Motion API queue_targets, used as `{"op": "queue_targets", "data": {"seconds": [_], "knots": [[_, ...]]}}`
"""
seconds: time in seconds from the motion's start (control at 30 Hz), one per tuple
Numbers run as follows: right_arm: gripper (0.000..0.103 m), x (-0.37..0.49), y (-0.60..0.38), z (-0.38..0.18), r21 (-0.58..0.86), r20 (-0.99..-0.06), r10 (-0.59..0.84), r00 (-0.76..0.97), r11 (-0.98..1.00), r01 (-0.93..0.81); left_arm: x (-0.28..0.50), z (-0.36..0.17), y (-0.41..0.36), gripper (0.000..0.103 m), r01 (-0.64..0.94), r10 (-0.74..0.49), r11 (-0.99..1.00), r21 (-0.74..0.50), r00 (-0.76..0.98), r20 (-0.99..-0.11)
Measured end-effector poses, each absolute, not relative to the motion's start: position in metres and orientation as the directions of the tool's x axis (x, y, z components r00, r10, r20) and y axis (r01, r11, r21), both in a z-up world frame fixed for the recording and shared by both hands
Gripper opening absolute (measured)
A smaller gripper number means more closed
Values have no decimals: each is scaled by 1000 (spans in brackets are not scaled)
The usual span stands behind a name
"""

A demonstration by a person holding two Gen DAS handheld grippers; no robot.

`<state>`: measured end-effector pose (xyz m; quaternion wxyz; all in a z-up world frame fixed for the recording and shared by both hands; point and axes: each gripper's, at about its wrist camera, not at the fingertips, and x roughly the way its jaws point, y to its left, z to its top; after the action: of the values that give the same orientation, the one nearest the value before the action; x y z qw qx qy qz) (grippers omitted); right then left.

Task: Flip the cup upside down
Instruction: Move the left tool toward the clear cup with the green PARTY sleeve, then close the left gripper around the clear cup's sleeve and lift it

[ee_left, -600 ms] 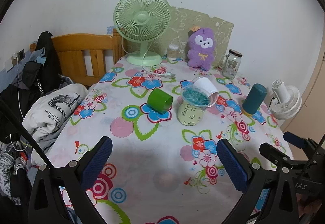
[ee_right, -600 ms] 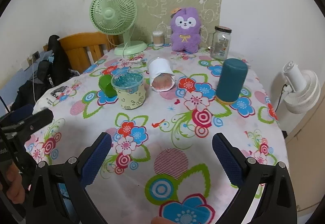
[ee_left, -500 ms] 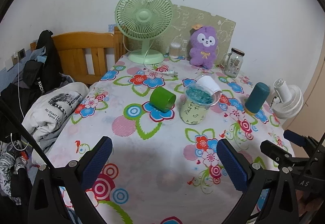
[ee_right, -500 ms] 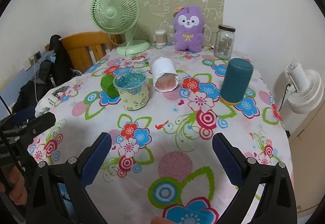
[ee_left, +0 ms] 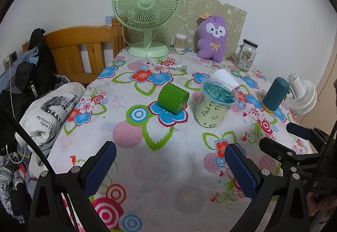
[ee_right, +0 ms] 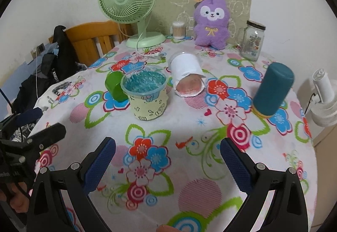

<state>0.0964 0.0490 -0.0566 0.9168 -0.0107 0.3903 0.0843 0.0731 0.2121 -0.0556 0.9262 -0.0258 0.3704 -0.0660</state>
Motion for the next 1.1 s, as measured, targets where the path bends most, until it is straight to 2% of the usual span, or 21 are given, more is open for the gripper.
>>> {"op": "queue_targets", "data": {"seconds": [0.4, 1.0, 1.1], "knots": [[100, 147, 68, -85, 77, -757, 156, 635, 986, -150, 114, -76, 213, 103, 138, -120, 990, -33, 686, -718], [100, 206, 85, -111, 108, -790, 173, 589, 984, -145, 168, -94, 221, 103, 156, -114, 988, -14, 654, -748], [96, 209, 87, -114, 103, -789, 172, 590, 983, -149, 171, -96, 222, 103, 167, -124, 986, -20, 648, -752]]}}
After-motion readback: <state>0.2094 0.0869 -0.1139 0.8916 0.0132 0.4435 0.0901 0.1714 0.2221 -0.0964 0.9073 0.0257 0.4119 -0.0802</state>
